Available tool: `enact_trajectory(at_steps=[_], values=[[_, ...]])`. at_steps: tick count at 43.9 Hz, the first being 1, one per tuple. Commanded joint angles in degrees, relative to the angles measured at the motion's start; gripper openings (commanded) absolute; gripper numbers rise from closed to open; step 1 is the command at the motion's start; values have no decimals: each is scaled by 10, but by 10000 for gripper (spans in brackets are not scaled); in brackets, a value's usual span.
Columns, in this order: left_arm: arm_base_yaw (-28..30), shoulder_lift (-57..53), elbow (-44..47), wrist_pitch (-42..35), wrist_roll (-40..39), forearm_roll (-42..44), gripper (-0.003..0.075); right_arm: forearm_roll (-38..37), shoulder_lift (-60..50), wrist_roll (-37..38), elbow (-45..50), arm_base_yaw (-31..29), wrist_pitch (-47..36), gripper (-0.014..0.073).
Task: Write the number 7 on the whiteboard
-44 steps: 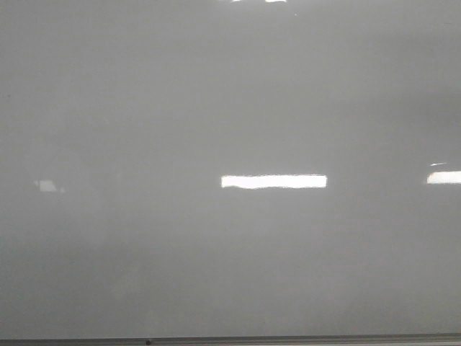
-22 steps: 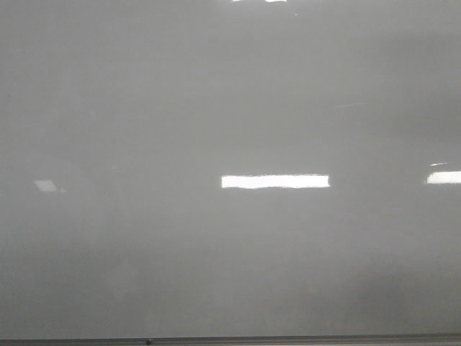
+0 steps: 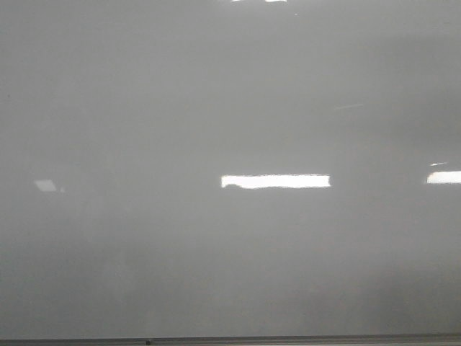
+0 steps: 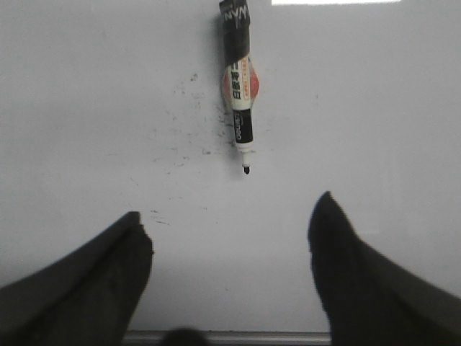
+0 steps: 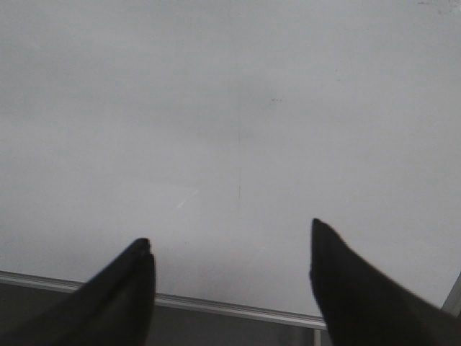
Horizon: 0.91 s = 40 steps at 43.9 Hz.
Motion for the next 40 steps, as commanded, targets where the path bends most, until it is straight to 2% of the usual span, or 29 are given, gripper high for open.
enact_trajectory(at_steps=[1,14,25,40], values=[[1,35,-14,-38,1,-3,580,-2,5,-5,-16,1,-36,580],[1,185,-68,-44,1,-21,575,-2,5,-5,-16,1,-51,580],[1,291,-126,-81,1,-21,572,-2,5,-5,-16,1,-51,580],[1,376,-140,-187,1,-21,452,-2,5,-5,-16,1,-50,580]])
